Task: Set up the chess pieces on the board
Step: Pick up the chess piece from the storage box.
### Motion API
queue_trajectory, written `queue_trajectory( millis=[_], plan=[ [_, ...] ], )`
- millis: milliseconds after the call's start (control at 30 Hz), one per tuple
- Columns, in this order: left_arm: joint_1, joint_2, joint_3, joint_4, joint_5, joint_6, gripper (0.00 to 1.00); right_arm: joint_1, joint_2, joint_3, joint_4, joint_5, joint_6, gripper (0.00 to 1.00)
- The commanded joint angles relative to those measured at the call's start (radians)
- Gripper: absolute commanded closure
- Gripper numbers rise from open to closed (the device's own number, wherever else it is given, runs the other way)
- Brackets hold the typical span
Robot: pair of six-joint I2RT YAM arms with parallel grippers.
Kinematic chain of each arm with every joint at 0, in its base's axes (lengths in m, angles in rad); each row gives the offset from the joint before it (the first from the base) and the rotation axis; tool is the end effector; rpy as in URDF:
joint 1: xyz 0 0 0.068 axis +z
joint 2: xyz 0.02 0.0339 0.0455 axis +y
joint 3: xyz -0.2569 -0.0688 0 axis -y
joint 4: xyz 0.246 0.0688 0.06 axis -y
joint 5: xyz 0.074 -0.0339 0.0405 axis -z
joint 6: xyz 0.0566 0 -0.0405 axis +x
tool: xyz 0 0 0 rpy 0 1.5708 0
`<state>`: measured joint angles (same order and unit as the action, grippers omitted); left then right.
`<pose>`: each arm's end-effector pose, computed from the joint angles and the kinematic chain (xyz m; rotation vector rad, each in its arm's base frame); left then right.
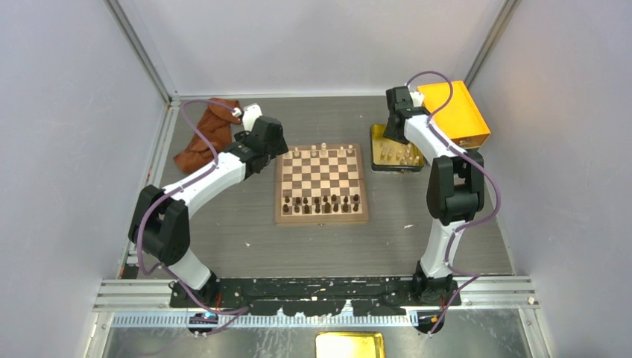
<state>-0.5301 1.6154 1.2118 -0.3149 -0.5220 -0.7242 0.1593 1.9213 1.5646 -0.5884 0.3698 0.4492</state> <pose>0.3368 -0.1647 0.2477 -0.4709 2.1286 -0.1085 0.4317 0.0486 0.2223 0.4971 2.3863 -0.1984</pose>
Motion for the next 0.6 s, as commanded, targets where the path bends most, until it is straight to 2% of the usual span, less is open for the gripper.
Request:
queue_trajectory(
  millis=[0, 567],
  plan=[
    [-0.001, -0.014, 0.008, 0.033, -0.009, 0.011, 0.21, -0.01, 0.004, -0.005, 0.044, -0.015, 0.026, 0.62],
    [-0.001, -0.016, -0.001, 0.039, -0.013, 0.009, 0.22, -0.035, 0.068, -0.017, 0.066, -0.068, 0.055, 0.64]
  ],
)
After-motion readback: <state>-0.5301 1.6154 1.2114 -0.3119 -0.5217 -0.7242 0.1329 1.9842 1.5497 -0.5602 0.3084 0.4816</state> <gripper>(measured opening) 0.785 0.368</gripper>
